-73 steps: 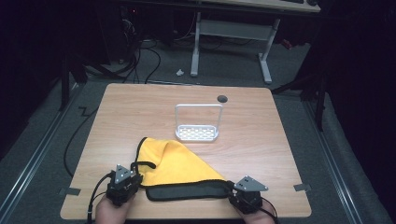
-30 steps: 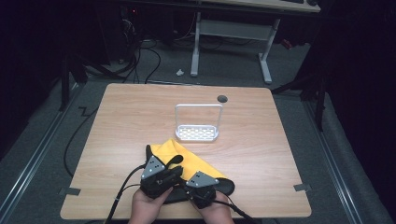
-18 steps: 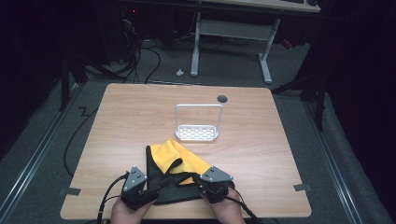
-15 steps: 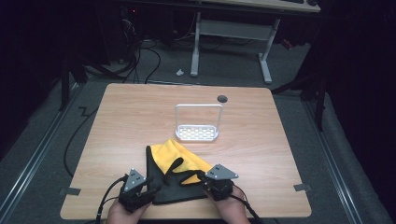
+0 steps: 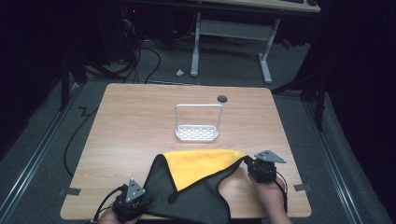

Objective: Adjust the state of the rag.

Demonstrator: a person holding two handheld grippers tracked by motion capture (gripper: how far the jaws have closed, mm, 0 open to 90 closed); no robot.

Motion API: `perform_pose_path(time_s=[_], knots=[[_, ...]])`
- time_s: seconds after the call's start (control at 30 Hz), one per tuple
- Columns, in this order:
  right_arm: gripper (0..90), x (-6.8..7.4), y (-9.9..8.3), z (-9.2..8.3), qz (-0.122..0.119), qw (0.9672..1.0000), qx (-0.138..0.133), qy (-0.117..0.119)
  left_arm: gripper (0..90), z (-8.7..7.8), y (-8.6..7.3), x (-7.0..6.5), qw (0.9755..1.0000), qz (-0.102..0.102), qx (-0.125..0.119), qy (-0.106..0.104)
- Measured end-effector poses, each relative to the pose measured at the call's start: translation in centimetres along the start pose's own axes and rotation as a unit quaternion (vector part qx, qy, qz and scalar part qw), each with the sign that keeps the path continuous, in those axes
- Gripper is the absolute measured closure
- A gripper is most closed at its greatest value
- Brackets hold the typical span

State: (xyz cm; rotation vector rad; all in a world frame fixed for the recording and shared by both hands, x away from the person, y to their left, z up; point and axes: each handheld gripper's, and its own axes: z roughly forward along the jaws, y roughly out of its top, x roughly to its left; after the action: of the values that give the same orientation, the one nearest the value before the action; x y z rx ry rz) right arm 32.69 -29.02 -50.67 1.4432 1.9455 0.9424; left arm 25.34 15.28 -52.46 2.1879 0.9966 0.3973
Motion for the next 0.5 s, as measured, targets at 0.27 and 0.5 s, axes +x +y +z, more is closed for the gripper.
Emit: perform_pose_path(time_s=[0.27,0.5], knots=[[88.0,-1.5,-1.2,0.8,0.004,0.9991,0.033,-0.026,63.6,2.3,2.3,3.2,0.9999,-0.001,-0.001,0.017],[63.6,-0.7,-1.9,-3.6,0.018,0.9997,0.001,-0.017,61.4,4.9,5.5,6.9,0.9959,-0.067,-0.021,0.056]])
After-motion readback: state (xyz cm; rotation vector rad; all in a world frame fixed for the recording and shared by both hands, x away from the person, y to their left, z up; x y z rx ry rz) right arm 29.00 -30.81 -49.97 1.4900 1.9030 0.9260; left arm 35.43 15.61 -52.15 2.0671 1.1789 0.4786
